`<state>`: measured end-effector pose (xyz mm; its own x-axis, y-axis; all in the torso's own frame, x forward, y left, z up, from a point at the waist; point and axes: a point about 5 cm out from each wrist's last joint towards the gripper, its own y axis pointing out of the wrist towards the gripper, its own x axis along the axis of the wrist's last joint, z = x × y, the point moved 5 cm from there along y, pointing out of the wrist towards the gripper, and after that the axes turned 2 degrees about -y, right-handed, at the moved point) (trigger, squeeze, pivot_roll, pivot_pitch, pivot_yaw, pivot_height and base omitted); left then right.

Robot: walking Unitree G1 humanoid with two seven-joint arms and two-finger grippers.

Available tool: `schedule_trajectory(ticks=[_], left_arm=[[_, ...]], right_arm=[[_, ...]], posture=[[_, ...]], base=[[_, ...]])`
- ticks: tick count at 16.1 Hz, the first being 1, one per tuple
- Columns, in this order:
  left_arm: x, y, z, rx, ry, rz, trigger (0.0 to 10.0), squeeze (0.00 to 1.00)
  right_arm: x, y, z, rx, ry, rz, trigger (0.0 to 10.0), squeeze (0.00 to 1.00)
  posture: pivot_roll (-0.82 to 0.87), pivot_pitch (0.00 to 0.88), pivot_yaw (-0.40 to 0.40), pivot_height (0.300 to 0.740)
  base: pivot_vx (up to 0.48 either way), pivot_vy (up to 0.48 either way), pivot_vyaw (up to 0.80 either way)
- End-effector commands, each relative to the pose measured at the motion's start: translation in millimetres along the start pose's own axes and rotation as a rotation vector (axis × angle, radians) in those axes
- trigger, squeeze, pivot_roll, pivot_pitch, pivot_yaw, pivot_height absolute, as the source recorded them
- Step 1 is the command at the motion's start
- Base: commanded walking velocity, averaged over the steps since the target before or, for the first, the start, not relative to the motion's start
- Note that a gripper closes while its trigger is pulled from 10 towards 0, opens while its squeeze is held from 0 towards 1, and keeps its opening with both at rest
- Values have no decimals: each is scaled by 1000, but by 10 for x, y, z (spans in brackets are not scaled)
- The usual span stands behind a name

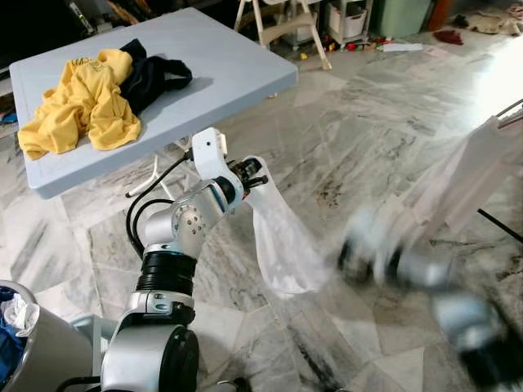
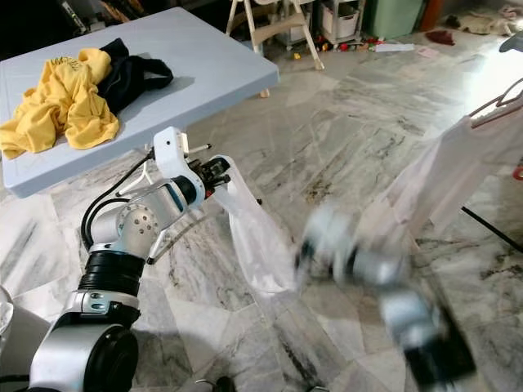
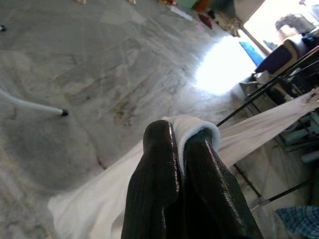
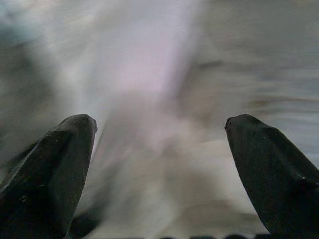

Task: Hang hanger

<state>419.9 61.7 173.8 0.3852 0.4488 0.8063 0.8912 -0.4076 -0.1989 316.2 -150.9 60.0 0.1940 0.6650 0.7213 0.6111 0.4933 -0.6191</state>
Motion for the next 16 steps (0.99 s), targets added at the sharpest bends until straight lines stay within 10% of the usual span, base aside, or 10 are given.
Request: schedule_trajectory(ticks=[1, 4, 5, 7, 8, 12, 14, 15, 16], left_arm=[[-7, -10, 92, 39, 10, -4, 10000, 0], [85, -25, 88, 40, 1, -70, 10000, 0], [100, -26, 130, 58, 9, -67, 10000, 0], [108, -27, 128, 57, 12, -68, 10000, 0], [111, -28, 126, 54, 14, -68, 10000, 0], [-162, -4, -5, -33, 67, 34, 10000, 0], [-321, -21, -72, -83, 114, 82, 10000, 0], [-369, -32, -115, -115, 113, 95, 10000, 0], [-368, -30, -114, -115, 113, 94, 10000, 0]], right_arm=[[137, -8, -29, 0, -12, -44, 10000, 1000], [184, 50, -284, -142, 284, -118, 10000, 1000], [-18, -28, 278, 181, 94, -19, 10000, 1000], [-49, -81, 409, 250, 16, -7, 10000, 1000], [199, -7, 151, 96, 186, -142, 10000, 1000], [739, -37, -115, -95, 260, -417, 10000, 1000], [795, -40, -80, -128, 259, -452, 10000, 455], [859, -47, -21, -124, 264, -487, 10000, 0], [865, -45, -11, -122, 264, -489, 10000, 0]], posture=[[-105, 117, 131, 740], [-111, 122, 124, 740], [-105, 122, 122, 740], [-108, 124, 122, 740], [-109, 123, 125, 740], [-109, 125, 129, 740], [-108, 125, 134, 740], [-107, 126, 139, 740], [-107, 126, 139, 740]], base=[[0, 0, 0], [0, 0, 0], [0, 0, 0], [0, 0, 0], [0, 0, 0], [0, 0, 0], [0, 0, 0], [0, 0, 0], [0, 0, 0]])
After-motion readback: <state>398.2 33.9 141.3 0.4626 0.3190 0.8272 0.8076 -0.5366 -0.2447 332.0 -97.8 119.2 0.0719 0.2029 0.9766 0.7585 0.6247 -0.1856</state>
